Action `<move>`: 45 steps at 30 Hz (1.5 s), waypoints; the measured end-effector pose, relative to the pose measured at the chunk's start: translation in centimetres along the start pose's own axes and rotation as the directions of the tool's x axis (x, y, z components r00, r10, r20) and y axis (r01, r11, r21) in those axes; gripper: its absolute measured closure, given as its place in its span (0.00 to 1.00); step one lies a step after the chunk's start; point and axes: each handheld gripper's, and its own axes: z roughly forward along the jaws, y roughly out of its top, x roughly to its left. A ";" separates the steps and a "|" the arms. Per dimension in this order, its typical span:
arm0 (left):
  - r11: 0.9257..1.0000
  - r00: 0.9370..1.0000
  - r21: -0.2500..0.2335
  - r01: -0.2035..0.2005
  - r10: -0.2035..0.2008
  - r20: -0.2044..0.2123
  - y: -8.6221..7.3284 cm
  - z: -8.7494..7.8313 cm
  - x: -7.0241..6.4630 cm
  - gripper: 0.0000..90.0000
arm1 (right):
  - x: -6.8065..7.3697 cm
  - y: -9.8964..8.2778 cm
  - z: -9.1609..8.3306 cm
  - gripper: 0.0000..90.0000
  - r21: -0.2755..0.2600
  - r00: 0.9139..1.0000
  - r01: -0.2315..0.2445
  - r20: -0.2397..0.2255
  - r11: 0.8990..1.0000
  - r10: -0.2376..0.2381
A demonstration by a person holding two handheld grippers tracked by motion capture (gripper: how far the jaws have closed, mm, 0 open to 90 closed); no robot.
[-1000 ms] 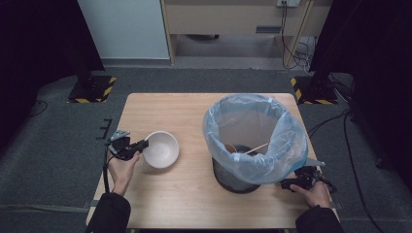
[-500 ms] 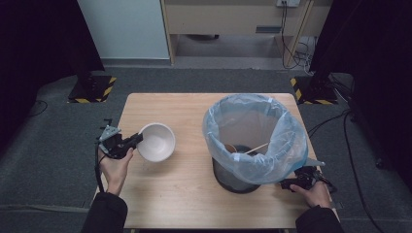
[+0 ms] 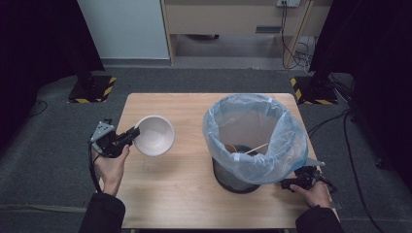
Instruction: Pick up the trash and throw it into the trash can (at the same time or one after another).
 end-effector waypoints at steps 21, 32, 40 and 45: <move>0.983 0.996 -0.177 -0.036 0.049 0.069 3.7 -3.4 -2.6 0.93 | 0.0 0.0 0.0 0.01 0.000 1.000 0.000 0.000 1.000 0.000; 0.961 0.989 -0.269 -0.065 0.098 0.110 5.5 -5.5 -4.5 0.93 | 0.0 0.0 0.0 0.01 0.000 1.000 0.000 0.000 1.000 0.000; 0.949 0.984 -0.306 -0.076 0.121 0.130 6.2 -6.2 -5.6 0.93 | 0.0 0.0 0.0 0.01 0.000 1.000 0.000 0.000 1.000 0.000; 0.942 0.982 -0.325 -0.077 0.128 0.139 6.5 -6.5 -6.0 0.93 | 0.0 0.0 0.0 0.01 0.000 1.000 0.000 0.000 1.000 0.000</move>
